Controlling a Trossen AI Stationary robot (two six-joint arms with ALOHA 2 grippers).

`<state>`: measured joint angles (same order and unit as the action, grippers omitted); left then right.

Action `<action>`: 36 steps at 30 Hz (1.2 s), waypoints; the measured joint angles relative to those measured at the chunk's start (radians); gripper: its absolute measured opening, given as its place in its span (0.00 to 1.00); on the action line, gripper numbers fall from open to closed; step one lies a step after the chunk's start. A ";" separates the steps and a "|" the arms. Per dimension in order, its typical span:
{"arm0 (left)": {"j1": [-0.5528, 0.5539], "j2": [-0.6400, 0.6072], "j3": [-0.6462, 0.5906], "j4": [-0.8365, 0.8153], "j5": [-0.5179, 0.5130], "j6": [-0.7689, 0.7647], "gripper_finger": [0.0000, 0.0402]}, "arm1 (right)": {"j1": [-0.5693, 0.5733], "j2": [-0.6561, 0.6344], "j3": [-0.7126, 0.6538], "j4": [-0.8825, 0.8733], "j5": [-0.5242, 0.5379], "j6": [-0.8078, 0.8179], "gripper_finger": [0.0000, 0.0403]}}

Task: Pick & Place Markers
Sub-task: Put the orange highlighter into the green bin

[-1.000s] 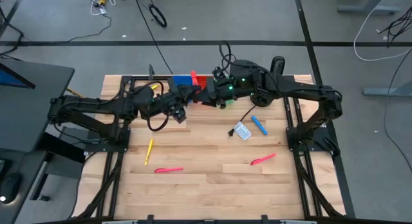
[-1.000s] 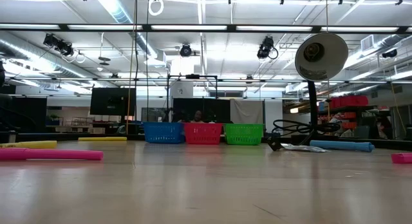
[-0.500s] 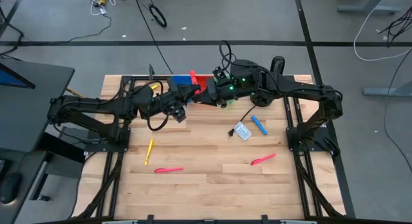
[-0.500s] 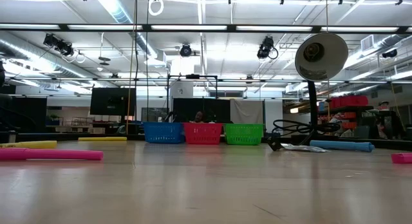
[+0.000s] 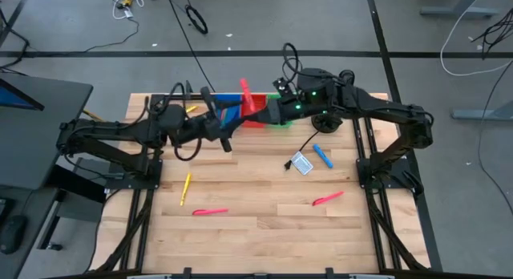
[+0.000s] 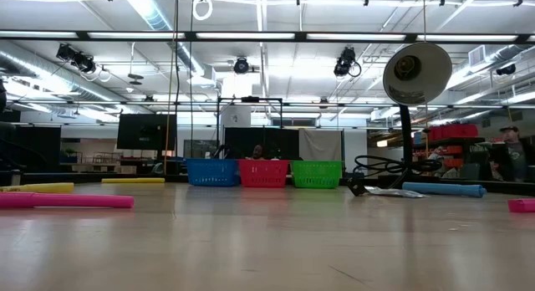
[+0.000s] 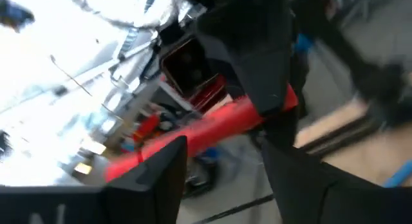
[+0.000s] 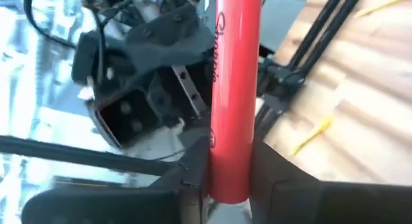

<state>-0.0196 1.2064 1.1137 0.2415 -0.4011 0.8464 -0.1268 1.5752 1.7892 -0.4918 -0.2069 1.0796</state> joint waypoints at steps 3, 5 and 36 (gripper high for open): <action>0.000 -0.005 -0.001 -0.007 0.026 -0.195 0.55 | -0.010 -0.014 0.001 -0.041 0.041 -0.090 0.15; -0.001 -0.011 -0.001 -0.015 0.044 -0.313 0.57 | -0.017 -0.021 0.001 -0.089 0.095 -0.158 0.15; 0.006 -0.056 -0.001 -0.218 0.163 -0.784 0.58 | 0.036 0.061 -0.001 -0.326 1.096 -0.190 0.15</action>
<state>-0.0135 1.1500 1.1126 0.0231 -0.2379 0.0624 -0.0909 1.6367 1.7885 -0.8181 0.8896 0.8894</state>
